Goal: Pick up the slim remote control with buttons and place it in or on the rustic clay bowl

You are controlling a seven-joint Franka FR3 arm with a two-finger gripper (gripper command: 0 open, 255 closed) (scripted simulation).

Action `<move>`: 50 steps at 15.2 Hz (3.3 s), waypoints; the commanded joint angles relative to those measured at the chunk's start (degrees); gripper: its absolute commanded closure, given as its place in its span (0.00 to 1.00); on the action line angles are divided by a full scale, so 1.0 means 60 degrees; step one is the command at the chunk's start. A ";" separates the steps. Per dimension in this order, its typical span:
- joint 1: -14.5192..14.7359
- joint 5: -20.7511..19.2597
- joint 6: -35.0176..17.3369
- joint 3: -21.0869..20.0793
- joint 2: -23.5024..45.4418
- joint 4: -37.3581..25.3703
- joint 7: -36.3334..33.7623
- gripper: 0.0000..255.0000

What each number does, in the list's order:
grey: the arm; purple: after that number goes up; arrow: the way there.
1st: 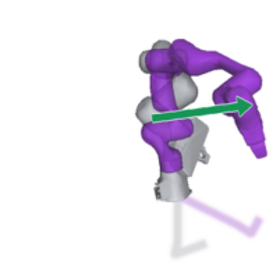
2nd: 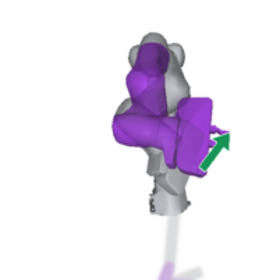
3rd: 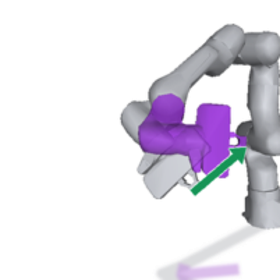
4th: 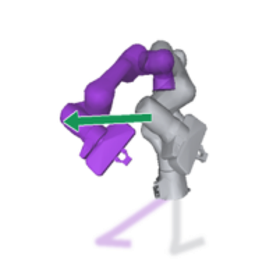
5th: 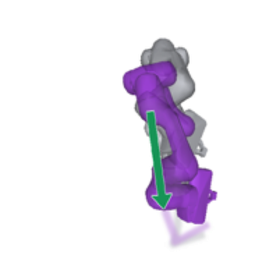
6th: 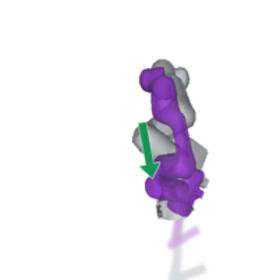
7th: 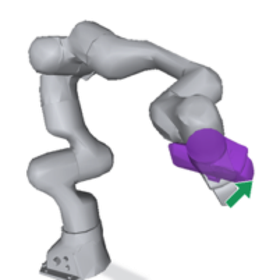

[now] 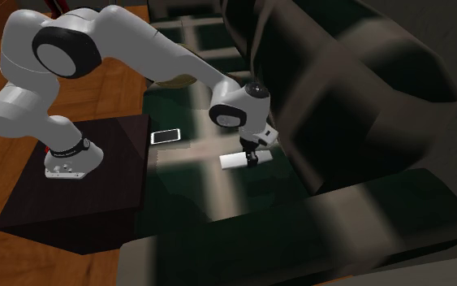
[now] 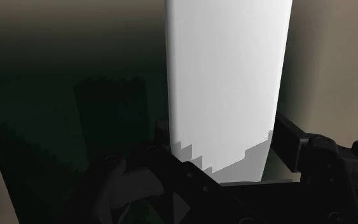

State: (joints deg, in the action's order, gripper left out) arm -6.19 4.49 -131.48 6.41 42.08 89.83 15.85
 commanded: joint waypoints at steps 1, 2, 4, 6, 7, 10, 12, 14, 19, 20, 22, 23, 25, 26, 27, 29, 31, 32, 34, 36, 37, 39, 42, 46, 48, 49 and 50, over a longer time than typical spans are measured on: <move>0.0008 -0.0016 0.0167 0.0015 -0.0174 0.0006 -0.0005 1.00; 0.0013 -0.0025 0.0249 0.0022 -0.0256 0.0006 -0.0008 1.00; 0.0023 -0.0042 0.0414 0.0036 -0.0419 0.0004 -0.0016 1.00; 0.0032 -0.0059 0.0584 0.0050 -0.0574 -0.0012 -0.0023 1.00; 0.0036 -0.0067 0.0671 0.0057 -0.0649 -0.0023 -0.0027 1.00; 0.0048 -0.0092 0.0937 0.0076 -0.0868 -0.0071 -0.0038 1.00; 0.0055 -0.0109 0.1121 0.0087 -0.1003 -0.0120 -0.0045 1.00; 0.0062 -0.0125 0.1304 0.0099 -0.1139 -0.0169 -0.0053 1.00; 0.0696 -0.0235 0.1229 -0.0019 -0.1446 0.0215 -0.0822 1.00; 0.0853 -0.0259 0.1205 -0.0051 -0.1491 0.0285 -0.1016 1.00; 0.1165 -0.0307 0.1171 -0.0119 -0.1558 0.0387 -0.1406 1.00; 0.1319 -0.0331 0.1162 -0.0154 -0.1581 0.0419 -0.1602 1.00; 0.1625 -0.0378 0.1159 -0.0226 -0.1603 0.0447 -0.1995 1.00; 0.1777 -0.0401 0.1165 -0.0263 -0.1603 0.0441 -0.2191 1.00; 0.1929 -0.0423 0.1175 -0.0300 -0.1595 0.0424 -0.2387 1.00; 0.2229 -0.0467 0.1212 -0.0375 -0.1557 0.0352 -0.2778 1.00; 0.2526 -0.0510 0.1268 -0.0451 -0.1488 0.0229 -0.3167 1.00; 0.2674 -0.0530 0.1304 -0.0488 -0.1442 0.0148 -0.3359 1.00; 0.2967 -0.0570 0.1392 -0.0562 -0.1326 -0.0053 -0.3742 1.00; 0.3258 -0.0609 0.1502 -0.0633 -0.1178 -0.0308 -0.4118 1.00; 0.3403 -0.0628 0.1566 -0.0668 -0.1092 -0.0456 -0.4304 1.00; 0.3690 -0.0664 0.1712 -0.0735 -0.0893 -0.0797 -0.4671 1.00; 0.4115 -0.0716 0.1982 -0.0829 -0.0525 -0.1430 -0.5205 1.00; 0.4672 -0.0781 0.2457 -0.0941 0.0115 -0.2539 -0.5886 1.00; 0.4947 -0.0811 0.2760 -0.0990 0.0517 -0.3240 -0.6211 1.00; 0.5084 -0.0824 0.2932 -0.1012 0.0744 -0.3637 -0.6369 1.00; 0.5220 -0.0838 0.3122 -0.1033 0.0992 -0.4074 -0.6524 1.00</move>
State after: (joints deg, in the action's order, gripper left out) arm 24.32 -0.44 -114.50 0.33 46.17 69.02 -22.31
